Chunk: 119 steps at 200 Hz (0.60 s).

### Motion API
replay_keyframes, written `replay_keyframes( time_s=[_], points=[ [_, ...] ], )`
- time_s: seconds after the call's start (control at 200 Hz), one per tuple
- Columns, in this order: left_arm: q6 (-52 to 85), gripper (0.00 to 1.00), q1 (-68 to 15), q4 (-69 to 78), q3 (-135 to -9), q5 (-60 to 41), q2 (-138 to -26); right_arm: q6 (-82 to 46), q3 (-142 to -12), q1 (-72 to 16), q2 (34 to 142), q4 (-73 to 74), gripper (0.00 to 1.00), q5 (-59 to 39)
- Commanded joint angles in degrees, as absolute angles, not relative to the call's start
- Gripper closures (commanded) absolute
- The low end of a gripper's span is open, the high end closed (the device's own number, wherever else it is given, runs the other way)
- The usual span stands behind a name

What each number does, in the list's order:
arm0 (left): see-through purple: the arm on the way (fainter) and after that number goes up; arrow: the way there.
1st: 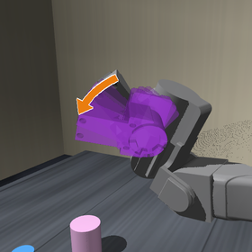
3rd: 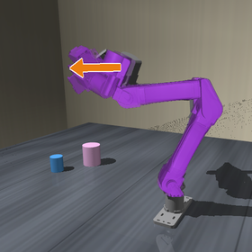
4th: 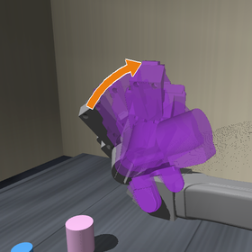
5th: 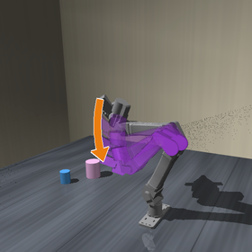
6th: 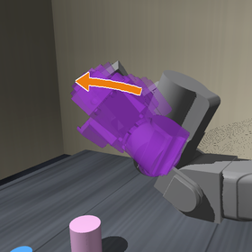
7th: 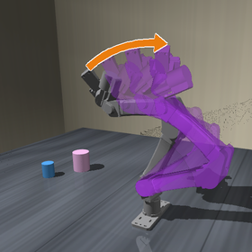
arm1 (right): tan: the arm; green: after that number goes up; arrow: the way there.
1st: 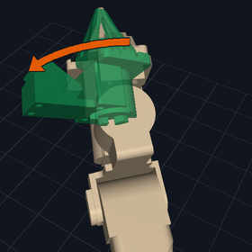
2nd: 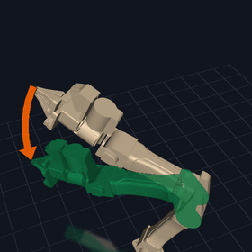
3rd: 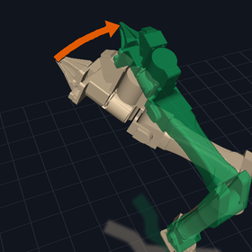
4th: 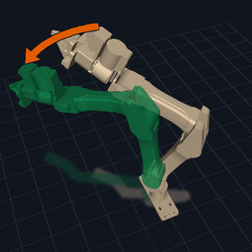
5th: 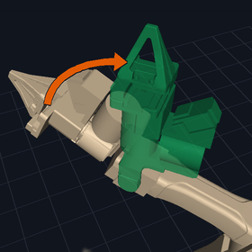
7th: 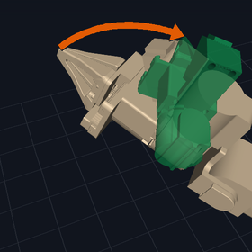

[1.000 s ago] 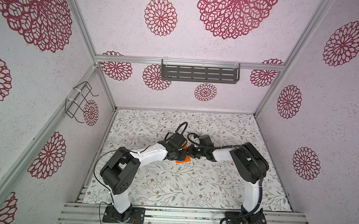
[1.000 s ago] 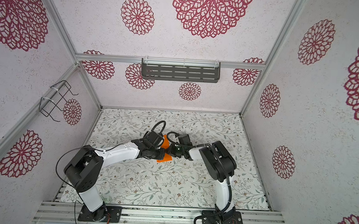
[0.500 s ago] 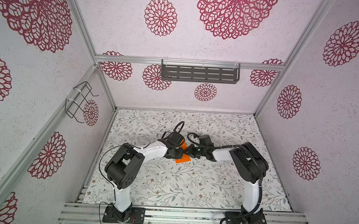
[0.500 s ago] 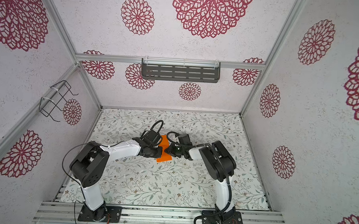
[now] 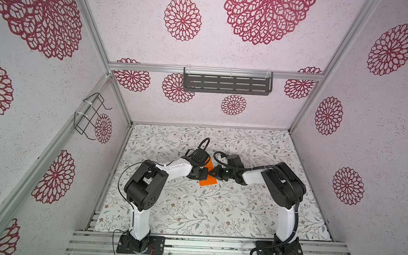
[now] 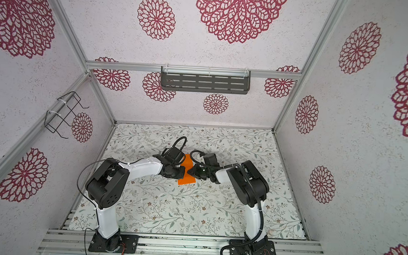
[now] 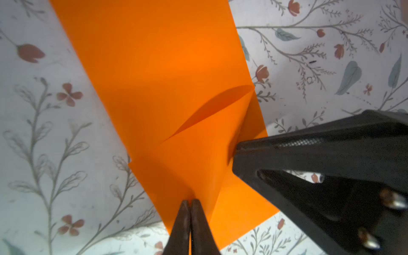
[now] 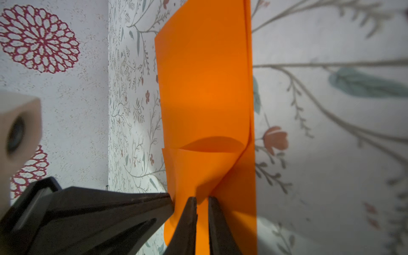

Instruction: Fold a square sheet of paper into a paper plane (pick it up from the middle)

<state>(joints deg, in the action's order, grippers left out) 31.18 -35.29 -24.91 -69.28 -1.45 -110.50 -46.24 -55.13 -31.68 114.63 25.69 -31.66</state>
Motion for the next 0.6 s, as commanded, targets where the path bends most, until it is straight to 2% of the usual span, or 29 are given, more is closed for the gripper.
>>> replay_keyframes(
  time_s=[0.0,0.59],
  points=[
    [29.8,0.93,-34.9,-25.8,-70.2,-1.8,-111.9,-46.0,-54.6,-31.3,110.0,30.3,0.84,-34.0],
    [29.4,0.94,-34.9,-26.7,-70.5,-2.1,-112.0,-46.7,-61.5,-31.7,117.4,26.1,0.88,-32.7]
  ],
)
